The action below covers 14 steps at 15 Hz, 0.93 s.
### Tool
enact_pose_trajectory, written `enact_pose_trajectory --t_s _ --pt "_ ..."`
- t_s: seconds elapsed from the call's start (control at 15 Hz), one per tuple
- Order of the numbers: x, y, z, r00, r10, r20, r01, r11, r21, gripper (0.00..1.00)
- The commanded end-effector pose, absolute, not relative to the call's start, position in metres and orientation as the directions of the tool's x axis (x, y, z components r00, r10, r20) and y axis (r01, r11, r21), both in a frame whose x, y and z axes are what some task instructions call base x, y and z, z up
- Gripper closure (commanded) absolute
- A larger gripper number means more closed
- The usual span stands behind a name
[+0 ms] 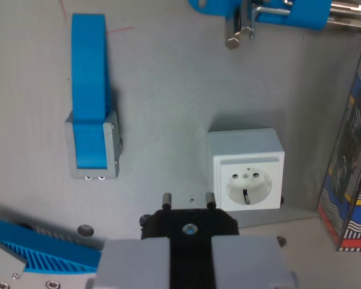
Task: Move above the white socket
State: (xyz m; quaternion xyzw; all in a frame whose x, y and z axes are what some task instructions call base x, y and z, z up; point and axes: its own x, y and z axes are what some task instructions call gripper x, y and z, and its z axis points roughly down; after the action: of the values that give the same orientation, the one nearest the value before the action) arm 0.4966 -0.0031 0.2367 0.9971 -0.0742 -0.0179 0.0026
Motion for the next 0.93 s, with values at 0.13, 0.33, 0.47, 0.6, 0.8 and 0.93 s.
enact_pose_trajectory --t_s 0.13,0.33,0.47,0.6,0.8,0.93 --pt "0.481 -0.011 0.224 0.989 -0.123 0.081 -0.122 -0.992 -0.016 1.0" --pt "0.471 -0.015 0.212 0.989 -0.118 0.086 -0.117 -0.993 -0.017 1.0" --pt "0.464 -0.018 0.203 0.989 -0.118 0.09 -0.117 -0.993 -0.018 1.0" --pt "0.457 -0.021 0.194 0.989 -0.116 0.089 -0.115 -0.993 -0.018 1.0" --pt "0.447 -0.025 0.181 0.989 -0.116 0.087 -0.115 -0.993 -0.018 1.0" --pt "0.442 -0.027 0.174 0.99 -0.116 0.086 -0.114 -0.993 -0.018 1.0"
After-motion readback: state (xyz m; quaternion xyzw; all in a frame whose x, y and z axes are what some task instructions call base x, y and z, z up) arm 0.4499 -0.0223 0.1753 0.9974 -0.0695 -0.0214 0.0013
